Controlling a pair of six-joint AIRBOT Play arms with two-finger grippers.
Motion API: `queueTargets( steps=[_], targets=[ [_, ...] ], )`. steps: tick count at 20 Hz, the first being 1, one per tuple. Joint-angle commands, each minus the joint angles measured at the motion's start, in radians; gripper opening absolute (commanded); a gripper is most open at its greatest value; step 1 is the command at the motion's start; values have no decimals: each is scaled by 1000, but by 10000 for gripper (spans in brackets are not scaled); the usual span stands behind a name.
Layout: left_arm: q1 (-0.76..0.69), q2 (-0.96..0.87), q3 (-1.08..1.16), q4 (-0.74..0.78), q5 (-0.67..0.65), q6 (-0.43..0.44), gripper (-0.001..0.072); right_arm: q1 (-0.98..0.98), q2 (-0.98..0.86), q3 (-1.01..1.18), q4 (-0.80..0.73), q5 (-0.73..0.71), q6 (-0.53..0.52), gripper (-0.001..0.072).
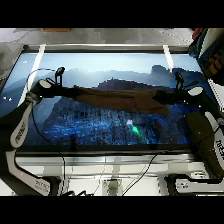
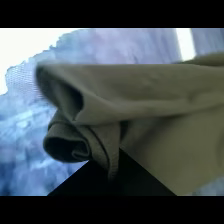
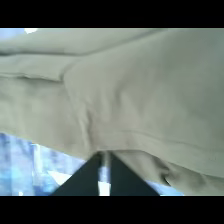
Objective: Fold the clothes and pants, and hang the long-sleeved shirts on hangers.
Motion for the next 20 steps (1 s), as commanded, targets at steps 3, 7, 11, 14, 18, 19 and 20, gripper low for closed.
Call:
queueTargets(
  steps=[3, 7, 11, 14, 18, 19, 20],
  targets=[
    [-1, 258, 2, 152, -323, -58, 17, 172, -9, 67, -9, -47, 18, 19],
    [-3, 375, 2, 151, -393, -159, 18, 428, -85, 67, -38, -203, 156, 18],
    [-6, 459, 2, 148, -396, -177, 18, 678, -205, 124, -36, -346, 274, 18],
    [-6, 496, 2, 148, -396, -177, 18, 821, -329, 262, -36, -362, 409, 18],
    [-6, 497, 2, 148, -394, -177, 18, 944, -429, 415, -45, -348, 431, 18],
    [-7, 496, 2, 144, -394, -177, 18, 946, -428, 419, -74, -351, 431, 19],
    [-14, 491, 2, 128, -394, -177, 18, 937, -427, 427, -126, -330, 429, 19]
  ],
)
